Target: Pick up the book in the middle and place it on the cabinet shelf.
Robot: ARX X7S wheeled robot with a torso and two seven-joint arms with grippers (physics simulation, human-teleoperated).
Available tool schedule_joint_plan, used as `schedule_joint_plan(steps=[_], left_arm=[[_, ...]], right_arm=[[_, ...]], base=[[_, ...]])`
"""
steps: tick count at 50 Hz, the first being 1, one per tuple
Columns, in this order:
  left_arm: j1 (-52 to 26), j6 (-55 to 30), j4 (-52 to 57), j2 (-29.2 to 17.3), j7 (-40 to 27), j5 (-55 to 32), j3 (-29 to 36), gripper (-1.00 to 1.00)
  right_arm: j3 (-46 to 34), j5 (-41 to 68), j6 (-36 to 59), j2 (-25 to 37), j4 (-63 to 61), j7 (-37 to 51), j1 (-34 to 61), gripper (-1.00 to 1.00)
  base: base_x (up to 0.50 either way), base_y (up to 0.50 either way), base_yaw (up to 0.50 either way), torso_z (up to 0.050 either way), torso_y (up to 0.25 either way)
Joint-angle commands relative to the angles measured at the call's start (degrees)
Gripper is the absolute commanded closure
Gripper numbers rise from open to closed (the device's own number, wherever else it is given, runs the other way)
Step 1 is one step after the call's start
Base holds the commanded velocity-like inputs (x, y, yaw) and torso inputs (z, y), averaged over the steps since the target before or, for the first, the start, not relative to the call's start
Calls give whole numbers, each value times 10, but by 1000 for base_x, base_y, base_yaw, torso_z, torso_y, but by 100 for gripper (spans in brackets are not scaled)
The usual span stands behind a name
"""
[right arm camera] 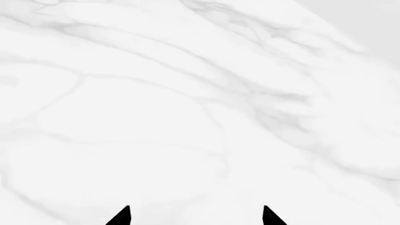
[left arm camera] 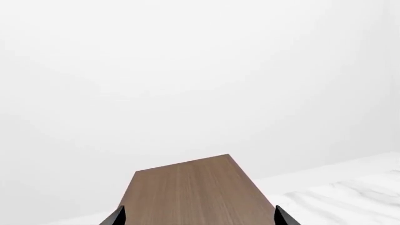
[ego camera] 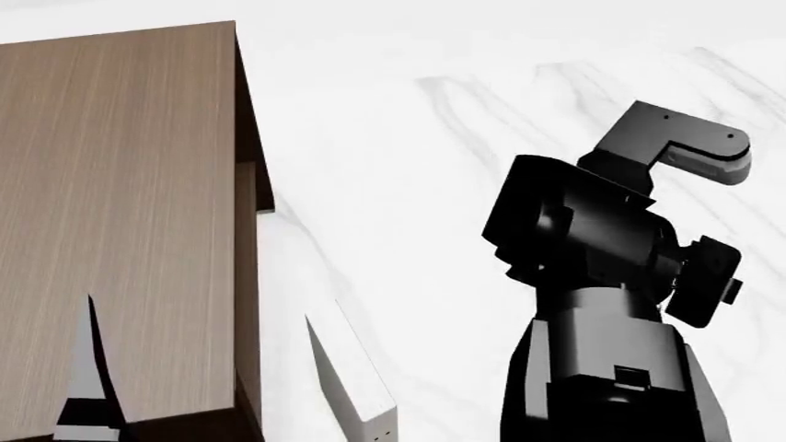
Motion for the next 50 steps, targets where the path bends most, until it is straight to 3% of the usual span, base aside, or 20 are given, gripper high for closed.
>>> schedule_joint_plan(steps=[1, 50], left_arm=[[3, 15, 2, 9, 25, -24, -18, -100], [0, 10, 4, -4, 8, -34, -9, -100]], right_arm=[[53, -14, 7, -10, 0, -8, -8, -100], [93, -5, -26, -10, 0, -51, -54, -100]], base=[[0, 0, 0, 0, 0], [0, 0, 0, 0, 0]])
